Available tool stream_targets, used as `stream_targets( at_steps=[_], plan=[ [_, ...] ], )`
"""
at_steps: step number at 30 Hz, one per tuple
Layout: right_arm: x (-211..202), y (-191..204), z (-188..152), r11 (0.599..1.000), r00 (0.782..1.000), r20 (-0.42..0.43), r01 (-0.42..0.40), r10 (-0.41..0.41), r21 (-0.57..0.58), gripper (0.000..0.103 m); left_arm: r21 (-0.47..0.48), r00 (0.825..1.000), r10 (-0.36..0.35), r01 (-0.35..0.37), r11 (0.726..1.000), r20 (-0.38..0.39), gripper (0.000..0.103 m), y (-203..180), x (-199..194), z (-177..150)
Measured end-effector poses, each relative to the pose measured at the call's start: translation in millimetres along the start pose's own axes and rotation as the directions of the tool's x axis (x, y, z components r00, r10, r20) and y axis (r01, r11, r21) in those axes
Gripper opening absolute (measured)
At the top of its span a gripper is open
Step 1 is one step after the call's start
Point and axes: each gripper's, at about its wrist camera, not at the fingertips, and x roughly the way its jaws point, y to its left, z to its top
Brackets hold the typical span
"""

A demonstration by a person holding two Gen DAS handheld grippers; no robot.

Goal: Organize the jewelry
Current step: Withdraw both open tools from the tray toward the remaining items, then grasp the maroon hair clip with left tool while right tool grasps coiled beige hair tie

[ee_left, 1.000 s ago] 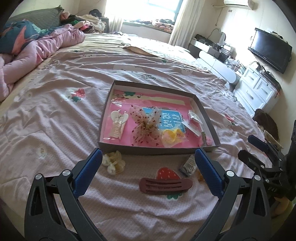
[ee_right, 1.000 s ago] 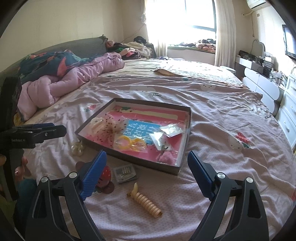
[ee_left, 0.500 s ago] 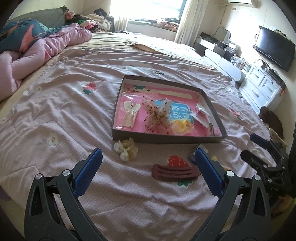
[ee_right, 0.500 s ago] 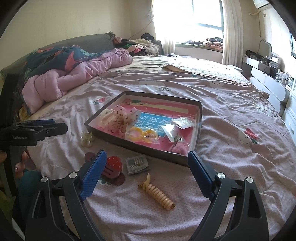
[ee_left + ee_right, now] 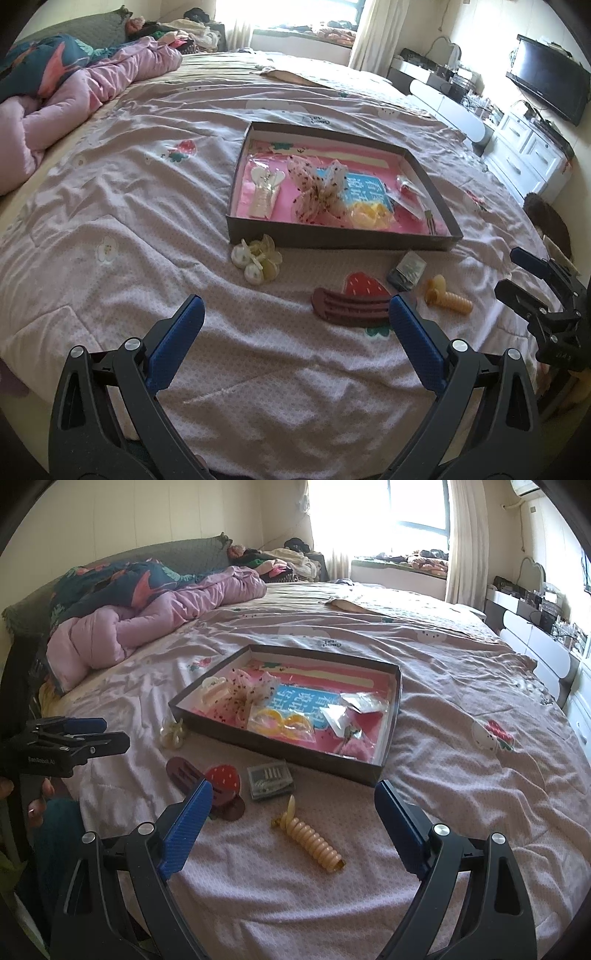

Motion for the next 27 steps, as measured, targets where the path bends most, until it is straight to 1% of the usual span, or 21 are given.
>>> stream_targets(
  at_steps=[10,20,24,27],
  plan=[
    [1.4,-6.7,-17.7,1.000,0.999,-0.045,0.007,-0.007,-0.014,0.086,0.041,0.999,-0.014,0.016,0.999,-0.046,0.091,-17.9,13.7,-9.4],
    [6.7,-17.9,-26.8,1.000,0.997,-0.072,0.020,-0.020,0.002,0.086,0.120,0.995,-0.033,0.044,0.992,-0.091,0.091,-43.9,33.2,-20.5],
    [9.3,-23.5,-30.1,1.000,0.997,-0.079,0.027,-0.026,0.012,0.086,0.195,0.995,-0.033,0.050,0.980,-0.090,0.091,-57.1,38.5,-22.2],
    [11.5,-27.7,-31.5,0.999,0.996,-0.084,0.035,-0.033,0.019,0.086,0.279,0.996,-0.013,0.038,0.959,-0.090,0.091,-68.2,44.9,-21.7]
  ],
)
